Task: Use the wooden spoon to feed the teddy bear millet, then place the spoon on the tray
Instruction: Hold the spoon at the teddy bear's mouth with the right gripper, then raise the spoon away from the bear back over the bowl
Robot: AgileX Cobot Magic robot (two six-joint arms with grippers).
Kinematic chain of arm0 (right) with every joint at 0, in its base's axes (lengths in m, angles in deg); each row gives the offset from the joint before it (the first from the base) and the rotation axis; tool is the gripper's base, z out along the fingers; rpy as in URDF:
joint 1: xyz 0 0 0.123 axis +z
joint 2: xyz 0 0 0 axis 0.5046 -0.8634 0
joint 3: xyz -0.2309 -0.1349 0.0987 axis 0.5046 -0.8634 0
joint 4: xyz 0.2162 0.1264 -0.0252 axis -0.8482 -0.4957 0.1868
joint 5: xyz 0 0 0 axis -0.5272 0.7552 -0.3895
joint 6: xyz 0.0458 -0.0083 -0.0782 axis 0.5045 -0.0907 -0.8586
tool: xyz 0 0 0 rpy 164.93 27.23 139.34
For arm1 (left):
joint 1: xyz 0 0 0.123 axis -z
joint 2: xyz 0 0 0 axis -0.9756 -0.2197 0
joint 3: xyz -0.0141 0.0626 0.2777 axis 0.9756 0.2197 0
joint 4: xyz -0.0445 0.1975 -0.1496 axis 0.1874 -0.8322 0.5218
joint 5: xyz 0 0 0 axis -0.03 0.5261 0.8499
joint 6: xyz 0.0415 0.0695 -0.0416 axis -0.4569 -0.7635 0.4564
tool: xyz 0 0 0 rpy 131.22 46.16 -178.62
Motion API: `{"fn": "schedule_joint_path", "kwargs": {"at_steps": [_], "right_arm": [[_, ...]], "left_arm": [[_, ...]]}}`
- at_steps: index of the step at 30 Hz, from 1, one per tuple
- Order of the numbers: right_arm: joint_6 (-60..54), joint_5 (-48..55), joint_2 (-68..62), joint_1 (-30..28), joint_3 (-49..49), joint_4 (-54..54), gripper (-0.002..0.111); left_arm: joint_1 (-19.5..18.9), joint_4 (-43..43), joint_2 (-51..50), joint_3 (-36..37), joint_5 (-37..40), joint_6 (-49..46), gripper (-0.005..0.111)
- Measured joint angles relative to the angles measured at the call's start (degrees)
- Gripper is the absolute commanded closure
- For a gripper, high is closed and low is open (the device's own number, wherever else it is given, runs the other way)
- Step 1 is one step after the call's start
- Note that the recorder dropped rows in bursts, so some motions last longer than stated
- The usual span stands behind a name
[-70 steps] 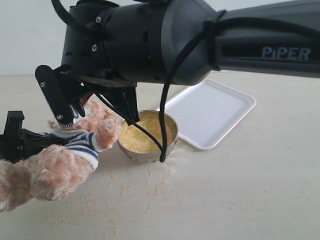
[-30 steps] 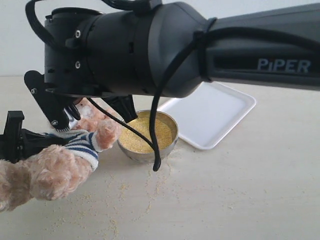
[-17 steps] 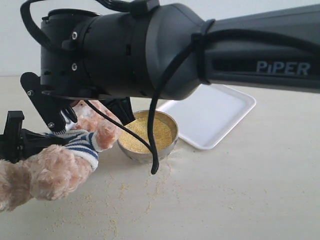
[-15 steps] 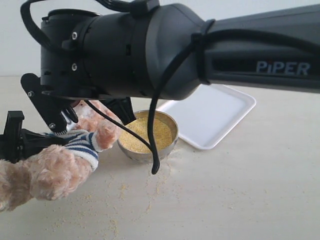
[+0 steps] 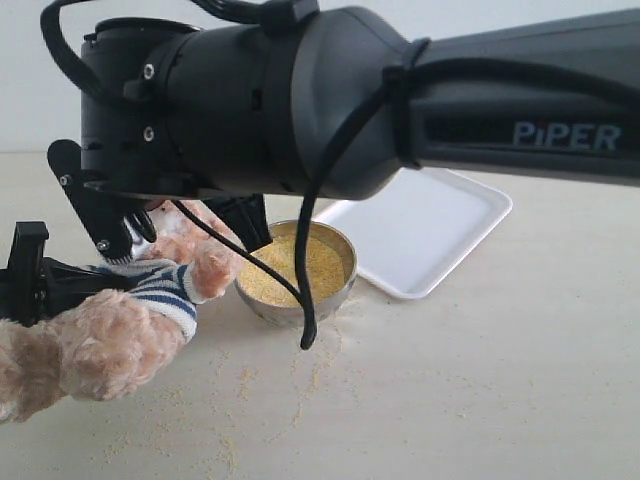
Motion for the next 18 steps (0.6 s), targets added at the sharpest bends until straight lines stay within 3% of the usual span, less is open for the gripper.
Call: {"fn": "schedule_joint_path", "kwargs": {"at_steps": [5, 11, 18], "right_arm": [[1.8, -0.9, 1.3, -4.4, 0.0, -11.5, 0.109], [-5.7, -0.4, 7.4, -13.3, 0.0, -30.6, 0.109], [-13.7, 6.4, 11.3, -21.7, 0.0, -39.4, 0.109]], "left_arm": [[0.0, 0.0, 0.0, 0.0, 0.0, 0.0, 0.102], [0.0, 0.0, 0.0, 0.0, 0.0, 0.0, 0.102], [0.0, 0.0, 0.0, 0.0, 0.0, 0.0, 0.102]]}}
